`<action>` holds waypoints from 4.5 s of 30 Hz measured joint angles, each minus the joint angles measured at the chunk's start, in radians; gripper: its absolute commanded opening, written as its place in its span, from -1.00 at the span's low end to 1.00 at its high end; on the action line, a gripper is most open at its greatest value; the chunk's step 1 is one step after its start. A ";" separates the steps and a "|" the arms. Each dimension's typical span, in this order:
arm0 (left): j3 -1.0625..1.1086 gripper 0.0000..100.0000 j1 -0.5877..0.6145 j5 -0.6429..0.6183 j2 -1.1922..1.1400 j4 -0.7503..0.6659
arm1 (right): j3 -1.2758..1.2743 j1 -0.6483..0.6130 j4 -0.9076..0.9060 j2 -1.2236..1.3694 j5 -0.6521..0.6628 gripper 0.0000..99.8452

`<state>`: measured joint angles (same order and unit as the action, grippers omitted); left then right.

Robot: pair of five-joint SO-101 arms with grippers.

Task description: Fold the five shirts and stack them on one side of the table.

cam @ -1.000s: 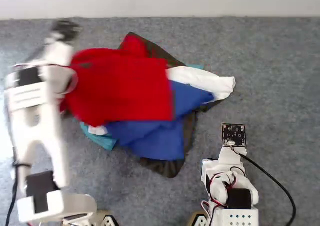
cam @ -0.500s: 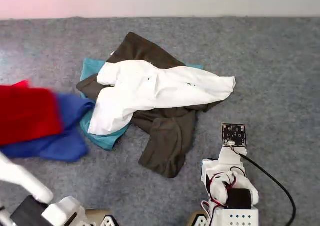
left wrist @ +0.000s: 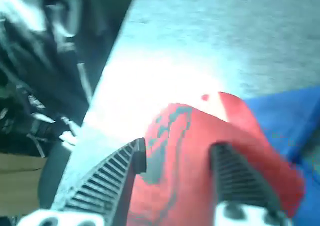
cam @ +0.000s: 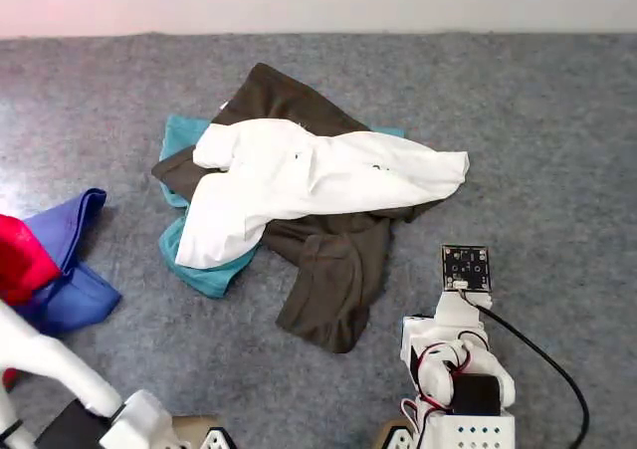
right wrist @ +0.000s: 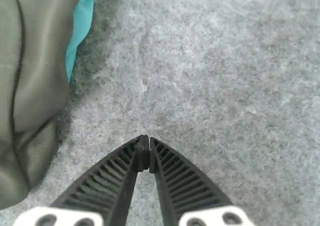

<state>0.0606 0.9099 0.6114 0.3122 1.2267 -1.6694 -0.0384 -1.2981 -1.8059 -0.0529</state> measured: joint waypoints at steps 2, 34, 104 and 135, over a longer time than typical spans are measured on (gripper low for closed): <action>0.000 -0.36 -0.064 0.003 0.002 0.044 | 0.000 0.000 0.000 0.000 0.000 -0.98; 0.209 -0.36 -1.123 -0.144 -0.410 -0.112 | 0.000 0.000 0.000 0.000 0.000 -0.98; 0.172 -0.45 0.014 0.003 0.173 -0.321 | 0.000 0.000 0.000 0.000 0.000 -0.98; 0.015 -0.31 -1.083 -0.135 -0.123 0.318 | 0.000 0.000 0.000 0.000 0.000 -0.98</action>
<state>0.0760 -0.1734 0.4764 0.1895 1.5443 -1.6694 -0.0384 -1.2981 -1.8059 -0.0529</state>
